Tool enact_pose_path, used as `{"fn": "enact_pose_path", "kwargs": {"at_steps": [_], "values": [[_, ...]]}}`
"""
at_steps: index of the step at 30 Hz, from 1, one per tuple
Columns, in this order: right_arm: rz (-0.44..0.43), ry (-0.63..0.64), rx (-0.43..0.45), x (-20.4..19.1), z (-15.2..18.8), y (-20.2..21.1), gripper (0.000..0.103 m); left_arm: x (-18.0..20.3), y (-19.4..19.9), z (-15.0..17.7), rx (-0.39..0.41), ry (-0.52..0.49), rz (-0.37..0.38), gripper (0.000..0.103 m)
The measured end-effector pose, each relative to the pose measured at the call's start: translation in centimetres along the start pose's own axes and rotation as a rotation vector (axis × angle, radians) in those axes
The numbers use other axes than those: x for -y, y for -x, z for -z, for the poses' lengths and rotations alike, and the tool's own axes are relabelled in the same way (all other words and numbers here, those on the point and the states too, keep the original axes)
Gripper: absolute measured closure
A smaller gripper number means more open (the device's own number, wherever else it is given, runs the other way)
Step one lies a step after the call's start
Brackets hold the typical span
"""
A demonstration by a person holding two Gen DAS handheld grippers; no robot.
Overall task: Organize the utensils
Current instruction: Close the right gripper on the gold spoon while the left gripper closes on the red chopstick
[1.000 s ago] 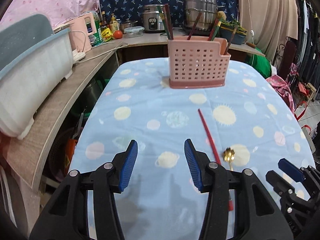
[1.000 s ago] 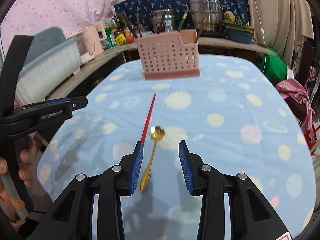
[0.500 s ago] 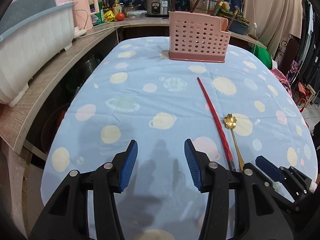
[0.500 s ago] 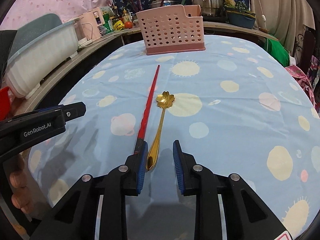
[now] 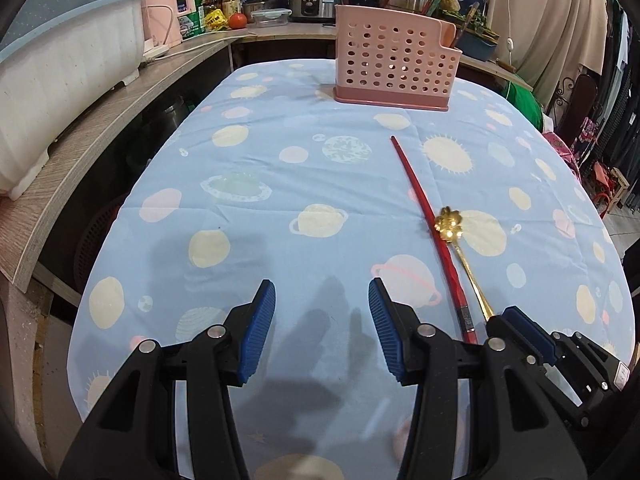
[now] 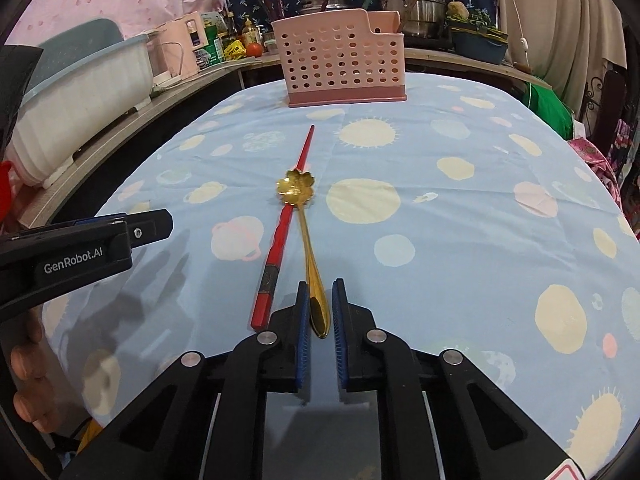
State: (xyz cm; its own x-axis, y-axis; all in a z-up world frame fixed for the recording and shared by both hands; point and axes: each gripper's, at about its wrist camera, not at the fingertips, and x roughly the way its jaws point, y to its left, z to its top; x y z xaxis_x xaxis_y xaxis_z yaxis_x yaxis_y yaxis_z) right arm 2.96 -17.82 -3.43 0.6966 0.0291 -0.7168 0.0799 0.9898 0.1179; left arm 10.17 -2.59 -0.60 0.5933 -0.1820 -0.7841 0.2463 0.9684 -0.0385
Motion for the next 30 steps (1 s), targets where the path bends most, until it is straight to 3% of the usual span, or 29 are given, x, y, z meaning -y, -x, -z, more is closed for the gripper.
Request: {"fn": "enact_pose_path", "kwargs": {"at_steps": [12,19,30], "values": [[-0.003,-0.076,0.013,2.0,0.6,0.9,0.095,0.9,0.1,0.9,-0.017,-0.007,0.032,0.057],[-0.027,-0.092,0.006,2.9,0.8,1.2,0.094,3.6,-0.8,1.3,-0.060,-0.019,0.147,0.057],[-0.046,-0.071,0.011,2.9,1.3,1.4,0.089,6.5,-1.8,1.4,-0.060,-0.055,0.166,0.057]]}}
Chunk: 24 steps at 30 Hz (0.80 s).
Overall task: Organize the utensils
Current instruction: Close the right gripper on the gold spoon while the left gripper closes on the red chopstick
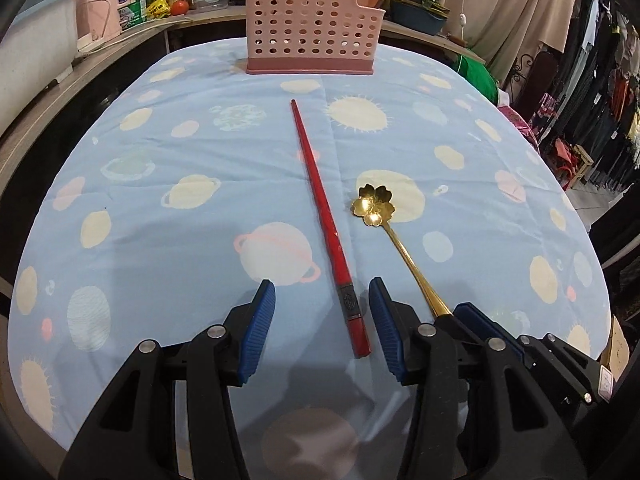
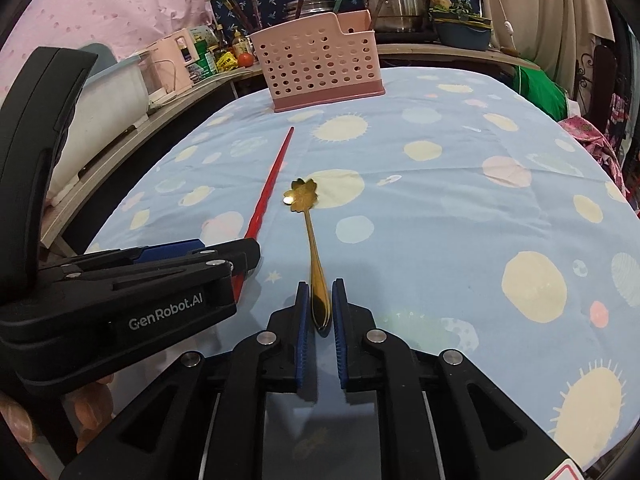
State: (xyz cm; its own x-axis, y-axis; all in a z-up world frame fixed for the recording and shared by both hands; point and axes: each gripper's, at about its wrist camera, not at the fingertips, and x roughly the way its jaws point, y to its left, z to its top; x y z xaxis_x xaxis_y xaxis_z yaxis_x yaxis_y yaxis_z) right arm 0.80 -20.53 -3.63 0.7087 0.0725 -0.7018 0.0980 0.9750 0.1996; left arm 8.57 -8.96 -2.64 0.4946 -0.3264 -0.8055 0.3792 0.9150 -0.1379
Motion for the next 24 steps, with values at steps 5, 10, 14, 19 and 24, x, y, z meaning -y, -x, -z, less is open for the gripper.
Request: {"fn": "enact_pose_path", "kwargs": {"at_steps": [5,10,14,19,24], "values": [[-0.002,0.014,0.002,-0.3,0.1,0.1,0.086,0.5,-0.3,-0.1,0.000,-0.007,0.001,0.057],[0.052,0.066,0.012,-0.9,0.4,0.1,0.092,1.2,-0.4,0.1,0.017,-0.043,-0.029,0.057],[0.054,0.066,0.016,-0.8,0.4,0.2,0.093,1.3,-0.4,0.3,0.027,-0.065,-0.042,0.067],[0.048,0.045,0.010,-0.4,0.3,0.5,0.093,0.3,0.0,0.5,0.013,-0.059,-0.015,0.095],[0.035,0.002,0.026,0.5,-0.2,1.7,0.093,-0.8,1.0,0.6,0.006,-0.027,0.008,0.096]]}}
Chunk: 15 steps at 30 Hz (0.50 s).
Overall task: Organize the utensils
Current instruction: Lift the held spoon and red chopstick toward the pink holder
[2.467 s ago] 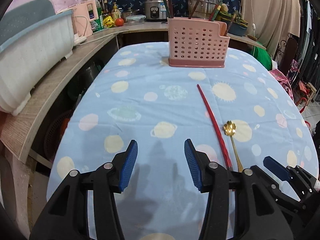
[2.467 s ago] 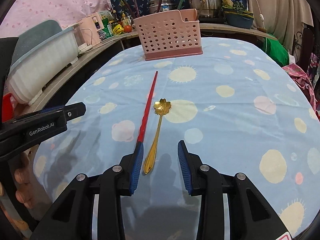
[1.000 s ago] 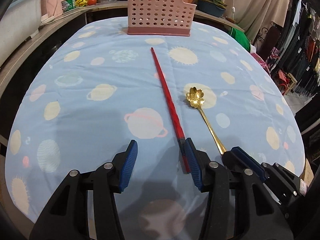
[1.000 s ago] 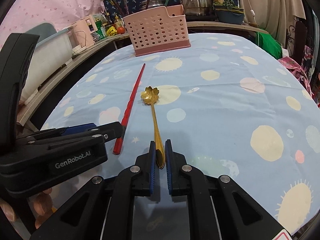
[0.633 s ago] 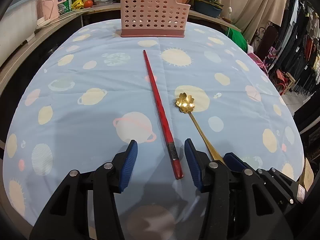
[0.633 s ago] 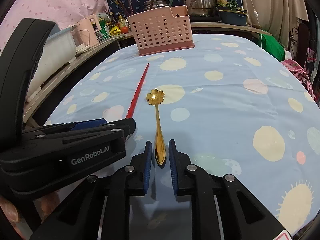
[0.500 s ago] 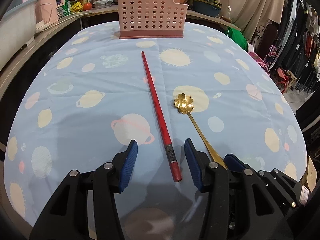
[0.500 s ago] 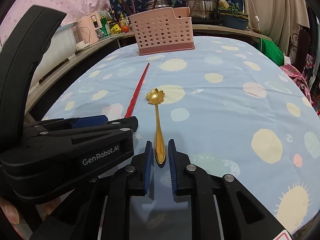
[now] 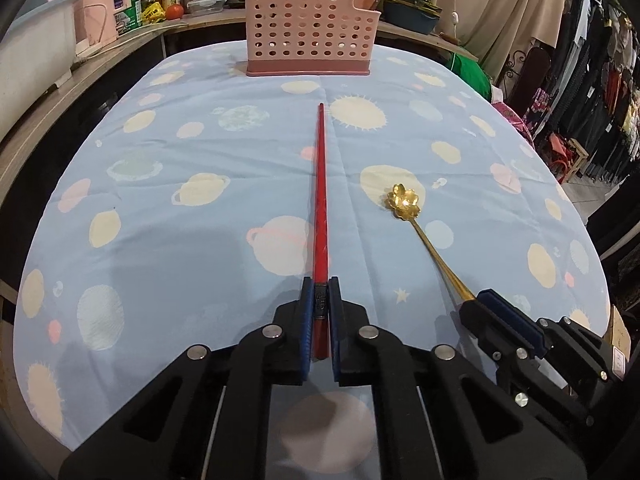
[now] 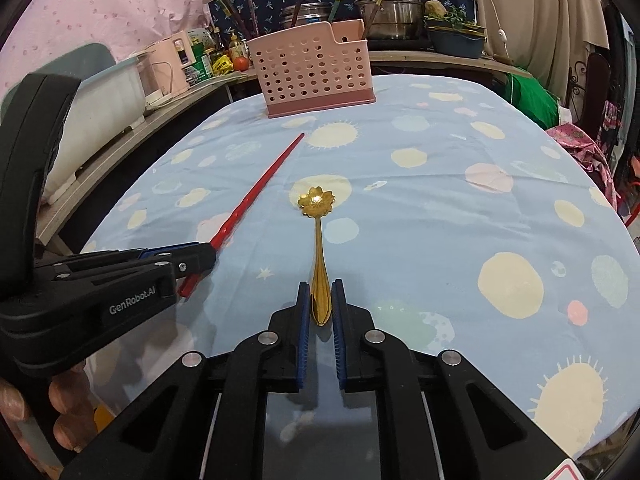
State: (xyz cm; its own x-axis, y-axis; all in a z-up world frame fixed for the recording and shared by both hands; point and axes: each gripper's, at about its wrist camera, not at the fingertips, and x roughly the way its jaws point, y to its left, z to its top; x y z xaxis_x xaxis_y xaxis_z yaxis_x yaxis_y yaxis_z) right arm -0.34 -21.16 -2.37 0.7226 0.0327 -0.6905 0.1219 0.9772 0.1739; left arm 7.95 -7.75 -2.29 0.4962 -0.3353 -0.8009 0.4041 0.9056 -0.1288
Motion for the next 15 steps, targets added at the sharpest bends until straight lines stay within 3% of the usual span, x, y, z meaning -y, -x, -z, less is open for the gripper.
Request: {"fn": "enact_pose_path", "kwargs": {"at_steps": [8,10,15], "values": [[-0.035,-0.059,0.065,0.9,-2.0,2.5,0.094,-1.3,3.7,-1.6,0.069,0.034,0.014,0.096],[-0.047,-0.074,0.078,1.2,-2.6,2.9,0.101,-1.6,4.7,-2.2,0.092,0.049,0.017,0.096],[-0.056,-0.086,0.104,1.3,-4.0,3.1,0.101,-2.0,6.5,-3.8,0.136,0.061,0.027,0.096]]}}
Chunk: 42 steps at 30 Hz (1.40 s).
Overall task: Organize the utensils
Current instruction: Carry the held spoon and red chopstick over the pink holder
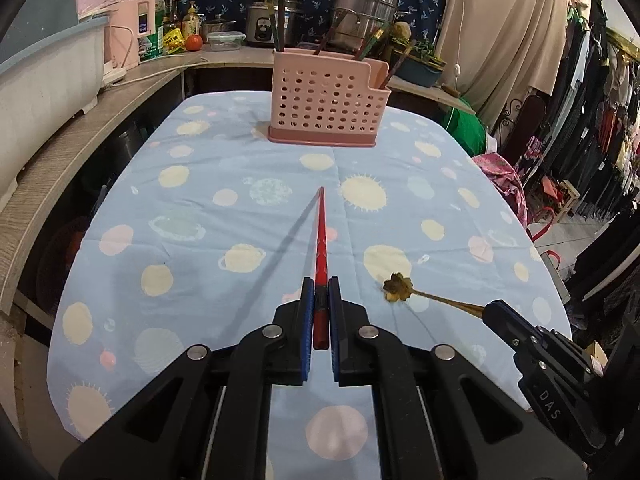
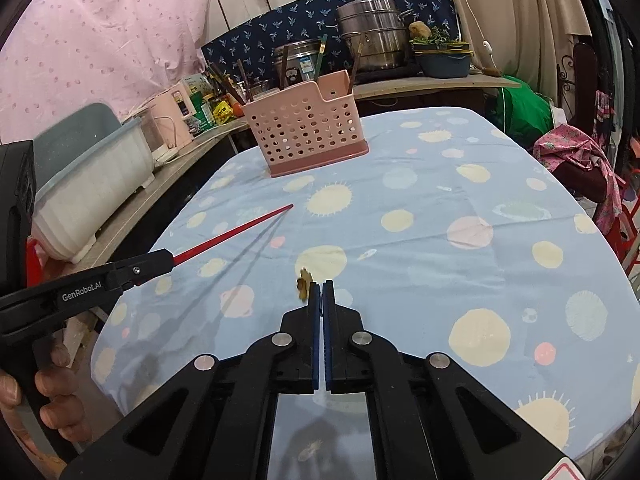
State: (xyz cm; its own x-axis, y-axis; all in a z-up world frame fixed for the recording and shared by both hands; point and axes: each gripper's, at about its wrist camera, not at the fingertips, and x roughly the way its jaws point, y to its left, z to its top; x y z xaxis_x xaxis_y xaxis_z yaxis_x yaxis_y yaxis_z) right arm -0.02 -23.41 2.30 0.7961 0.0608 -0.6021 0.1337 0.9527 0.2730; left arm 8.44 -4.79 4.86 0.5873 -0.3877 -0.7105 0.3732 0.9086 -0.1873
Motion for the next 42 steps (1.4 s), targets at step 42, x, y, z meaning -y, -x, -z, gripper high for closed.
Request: {"fn": "enact_pose_path", "kwargs": {"at_steps": [42], "values": [[-0.037,0.090,0.268,-2.5,-23.8,-3.0,0.101,0.9,6.1,-22.9,0.350,-0.079,-0.039,0.096]]}}
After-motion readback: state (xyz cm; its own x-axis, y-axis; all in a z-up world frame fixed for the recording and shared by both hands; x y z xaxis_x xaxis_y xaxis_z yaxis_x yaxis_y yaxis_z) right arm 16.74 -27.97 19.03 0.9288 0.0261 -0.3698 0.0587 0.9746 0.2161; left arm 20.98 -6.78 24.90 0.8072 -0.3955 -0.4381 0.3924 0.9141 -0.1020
